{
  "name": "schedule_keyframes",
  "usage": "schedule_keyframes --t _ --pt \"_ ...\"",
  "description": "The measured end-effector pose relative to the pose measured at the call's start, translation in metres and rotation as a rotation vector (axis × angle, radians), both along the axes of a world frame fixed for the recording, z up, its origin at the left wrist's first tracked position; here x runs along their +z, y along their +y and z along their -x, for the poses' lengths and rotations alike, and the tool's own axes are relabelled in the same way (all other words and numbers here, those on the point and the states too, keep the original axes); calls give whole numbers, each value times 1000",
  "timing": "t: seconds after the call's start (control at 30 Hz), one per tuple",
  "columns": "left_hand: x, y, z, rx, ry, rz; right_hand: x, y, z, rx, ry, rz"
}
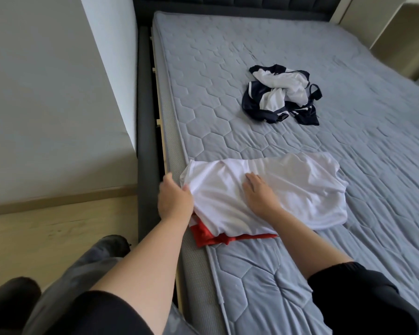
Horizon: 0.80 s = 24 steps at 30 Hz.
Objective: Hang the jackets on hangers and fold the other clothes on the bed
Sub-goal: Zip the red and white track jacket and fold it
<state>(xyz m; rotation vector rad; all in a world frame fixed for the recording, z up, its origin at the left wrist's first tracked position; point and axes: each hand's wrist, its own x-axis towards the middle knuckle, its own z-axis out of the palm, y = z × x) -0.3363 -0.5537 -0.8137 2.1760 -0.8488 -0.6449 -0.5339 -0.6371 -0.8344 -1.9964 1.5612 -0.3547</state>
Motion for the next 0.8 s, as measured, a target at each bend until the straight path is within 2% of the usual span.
schedule_keyframes --t 0.07,0.1,0.13,0.2,0.27,0.3,0.37,0.47,0.53,0.63,0.7,0.8 --pt "6 -5 5 -263 -493 218 -3 6 -2 67 -55 28" --pt "7 -9 11 -428 -629 263 -6 8 -2 117 -32 40" --pt "6 -12 16 -588 -681 228 -10 9 0 162 19 51" --pt "-5 -12 24 -802 -639 -59 -17 3 11 199 191 64" --pt "-20 -7 24 -871 -520 -390 -20 -9 31 115 392 105" --pt "-25 -6 23 -866 -498 -474 -20 -15 43 32 466 120" --pt "-24 -10 23 -805 -567 -473 -18 -28 64 -132 550 101" --pt "-18 -23 27 -682 -767 -286 -14 -37 74 -207 569 99" --pt "-19 -31 32 -689 -805 -151 -9 -37 75 -109 520 182" --pt "-26 -40 49 -831 -738 -40 -5 -32 68 174 415 241" --pt "-32 -43 61 -898 -706 -76 -10 -33 65 322 397 207" --pt "-47 -44 62 -914 -691 -253 -12 -54 87 406 523 175"
